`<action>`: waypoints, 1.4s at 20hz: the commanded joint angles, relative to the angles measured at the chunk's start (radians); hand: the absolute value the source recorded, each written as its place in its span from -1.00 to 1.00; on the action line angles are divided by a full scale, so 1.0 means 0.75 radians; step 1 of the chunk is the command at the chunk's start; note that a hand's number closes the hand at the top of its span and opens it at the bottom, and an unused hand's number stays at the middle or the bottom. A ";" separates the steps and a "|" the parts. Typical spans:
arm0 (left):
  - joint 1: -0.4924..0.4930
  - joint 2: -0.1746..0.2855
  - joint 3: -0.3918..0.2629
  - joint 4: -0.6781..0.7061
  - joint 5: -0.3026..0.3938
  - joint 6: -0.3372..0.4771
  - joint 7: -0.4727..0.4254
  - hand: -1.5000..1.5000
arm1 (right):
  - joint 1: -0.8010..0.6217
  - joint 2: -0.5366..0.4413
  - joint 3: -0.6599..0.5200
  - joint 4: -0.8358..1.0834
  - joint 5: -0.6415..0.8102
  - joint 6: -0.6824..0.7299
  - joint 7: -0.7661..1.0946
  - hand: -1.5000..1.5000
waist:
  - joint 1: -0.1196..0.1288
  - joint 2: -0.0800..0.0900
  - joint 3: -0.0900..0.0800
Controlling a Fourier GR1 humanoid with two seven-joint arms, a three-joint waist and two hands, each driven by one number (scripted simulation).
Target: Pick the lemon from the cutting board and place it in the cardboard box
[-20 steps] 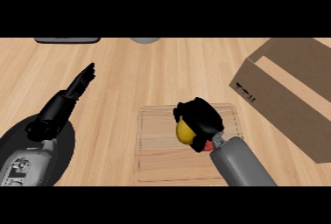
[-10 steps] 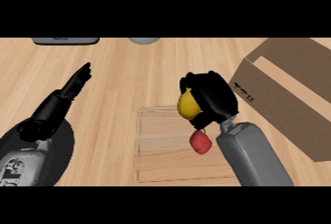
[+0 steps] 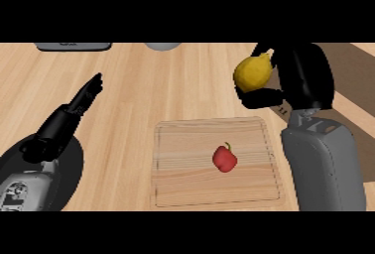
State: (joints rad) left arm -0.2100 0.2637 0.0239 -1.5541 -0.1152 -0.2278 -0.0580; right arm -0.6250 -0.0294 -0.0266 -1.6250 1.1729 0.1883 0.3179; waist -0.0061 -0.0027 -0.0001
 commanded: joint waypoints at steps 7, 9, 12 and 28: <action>-0.027 -0.010 0.009 -0.013 0.005 -0.028 0.006 0.00 | -0.214 -0.256 -0.372 0.339 -0.121 -0.120 -0.007 1.00 | 0.021 0.007 0.000; -0.030 -0.033 0.006 0.062 -0.029 0.011 -0.070 0.00 | -0.178 -0.378 -0.384 0.442 -0.074 -0.120 -0.090 1.00 | 0.021 0.012 0.000; -0.079 -0.024 -0.006 -0.012 -0.020 -0.012 0.053 0.00 | -0.160 -0.493 -0.436 0.582 -0.144 -0.054 -0.212 1.00 | 0.021 0.010 0.001; 0.006 -0.028 0.007 0.000 -0.025 -0.036 -0.039 0.00 | -0.263 -0.817 -0.393 1.319 -0.163 0.376 -0.533 -1.00 | 0.040 0.014 0.001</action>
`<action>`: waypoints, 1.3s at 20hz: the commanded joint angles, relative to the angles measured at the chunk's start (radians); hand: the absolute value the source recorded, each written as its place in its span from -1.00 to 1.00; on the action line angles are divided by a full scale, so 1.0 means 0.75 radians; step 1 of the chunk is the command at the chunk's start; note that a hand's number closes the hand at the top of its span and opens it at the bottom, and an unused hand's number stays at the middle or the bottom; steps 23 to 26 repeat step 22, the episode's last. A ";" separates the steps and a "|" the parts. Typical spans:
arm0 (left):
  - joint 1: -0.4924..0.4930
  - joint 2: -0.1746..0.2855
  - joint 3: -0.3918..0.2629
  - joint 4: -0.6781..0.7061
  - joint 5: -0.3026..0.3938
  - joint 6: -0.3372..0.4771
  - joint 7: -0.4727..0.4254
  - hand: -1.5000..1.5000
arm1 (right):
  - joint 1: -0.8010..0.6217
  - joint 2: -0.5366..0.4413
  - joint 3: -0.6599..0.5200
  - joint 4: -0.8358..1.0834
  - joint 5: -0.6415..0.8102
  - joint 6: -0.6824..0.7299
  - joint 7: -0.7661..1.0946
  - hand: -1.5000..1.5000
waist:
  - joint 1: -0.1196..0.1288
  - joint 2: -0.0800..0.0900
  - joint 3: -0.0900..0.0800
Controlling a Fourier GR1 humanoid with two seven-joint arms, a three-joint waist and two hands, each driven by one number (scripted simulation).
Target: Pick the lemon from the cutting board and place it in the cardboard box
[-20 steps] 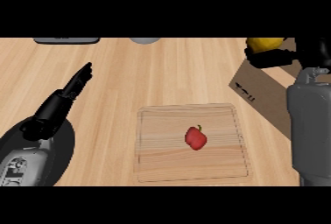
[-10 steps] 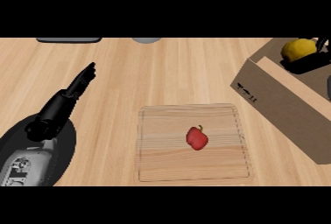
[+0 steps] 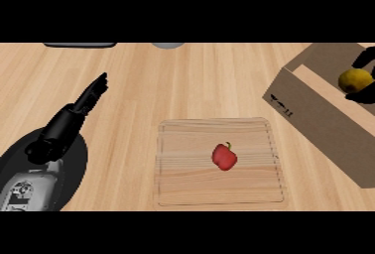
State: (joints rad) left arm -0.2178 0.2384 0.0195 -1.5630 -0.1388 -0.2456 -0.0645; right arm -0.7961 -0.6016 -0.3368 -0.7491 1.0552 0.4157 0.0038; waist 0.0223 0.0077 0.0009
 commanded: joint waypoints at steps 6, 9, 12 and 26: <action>-0.031 -0.023 0.013 0.041 -0.021 0.027 -0.001 0.00 | -0.023 -0.036 -0.069 0.154 -0.154 -0.011 -0.401 -1.00 | -0.016 -0.003 0.000; 0.021 -0.005 0.010 0.036 -0.019 0.004 -0.028 0.00 | -0.098 0.012 -0.293 0.115 -0.372 -0.052 -0.419 -1.00 | -0.024 -0.011 0.002; 0.028 -0.008 0.025 0.041 -0.022 0.025 -0.028 0.00 | -0.157 0.089 -0.553 0.165 -0.617 -0.074 -0.355 -1.00 | -0.037 -0.018 0.003; -0.019 -0.012 0.018 0.046 -0.030 0.012 -0.021 0.00 | -0.121 -0.159 -0.844 0.452 -0.852 -0.161 -0.346 -1.00 | 0.002 0.007 0.002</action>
